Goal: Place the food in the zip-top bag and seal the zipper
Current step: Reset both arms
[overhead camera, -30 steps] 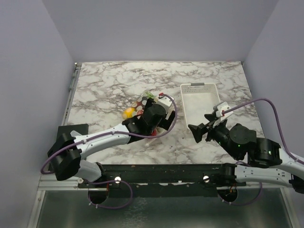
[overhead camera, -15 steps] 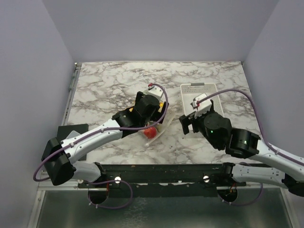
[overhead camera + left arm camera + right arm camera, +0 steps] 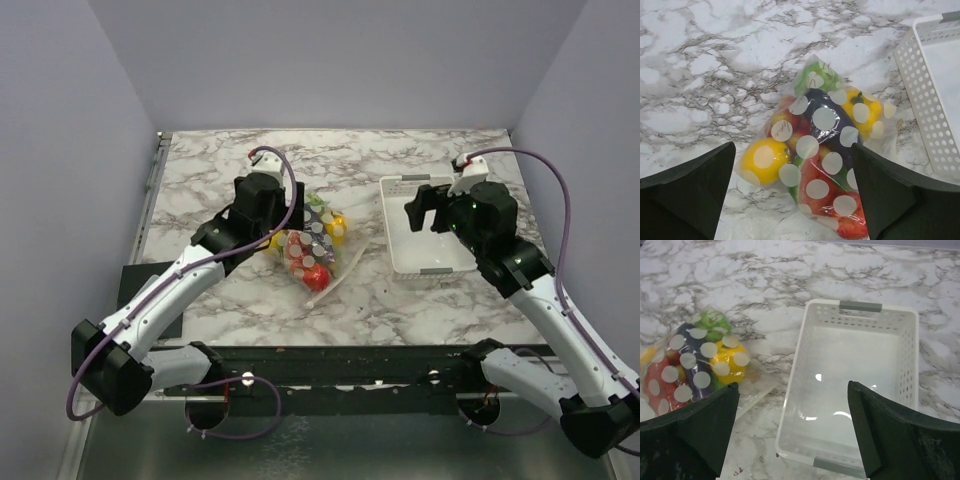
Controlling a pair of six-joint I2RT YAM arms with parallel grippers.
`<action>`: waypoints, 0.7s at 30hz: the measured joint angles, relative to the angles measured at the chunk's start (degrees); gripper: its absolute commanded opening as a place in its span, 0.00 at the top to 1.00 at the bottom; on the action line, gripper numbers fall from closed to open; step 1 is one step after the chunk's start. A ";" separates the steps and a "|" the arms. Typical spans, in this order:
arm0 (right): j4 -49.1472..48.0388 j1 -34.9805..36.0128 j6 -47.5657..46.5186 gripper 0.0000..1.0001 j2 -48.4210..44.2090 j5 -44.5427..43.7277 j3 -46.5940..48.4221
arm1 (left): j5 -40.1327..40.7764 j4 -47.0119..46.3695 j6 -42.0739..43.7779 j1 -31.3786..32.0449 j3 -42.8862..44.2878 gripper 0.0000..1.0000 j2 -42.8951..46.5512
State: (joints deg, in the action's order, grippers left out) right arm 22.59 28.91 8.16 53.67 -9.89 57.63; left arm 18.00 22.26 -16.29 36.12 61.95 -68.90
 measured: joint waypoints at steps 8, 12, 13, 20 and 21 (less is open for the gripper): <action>-3.52 -13.46 6.16 0.02 -4.09 7.85 -5.70 | 0.96 -0.52 -2.45 -4.28 -2.34 0.01 6.88; -6.14 -14.40 6.93 0.02 -8.26 8.57 -10.29 | 3.30 -2.47 -3.32 -4.79 -5.68 0.01 13.35; -6.84 -14.40 6.88 0.02 -9.44 8.92 -11.52 | 4.04 -3.02 -3.43 -4.85 -6.73 0.01 15.13; -11.13 -14.40 6.75 0.02 -15.32 10.45 -16.96 | 6.36 -6.34 -2.99 -4.90 -11.80 0.01 23.65; -11.45 -14.40 6.73 0.02 -16.00 10.47 -17.33 | 6.58 -6.49 -2.91 -4.90 -12.09 0.01 24.26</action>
State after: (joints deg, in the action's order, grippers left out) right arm 11.14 14.50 14.90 37.67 0.58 40.29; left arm 24.58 15.77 -19.20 31.22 49.87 -44.64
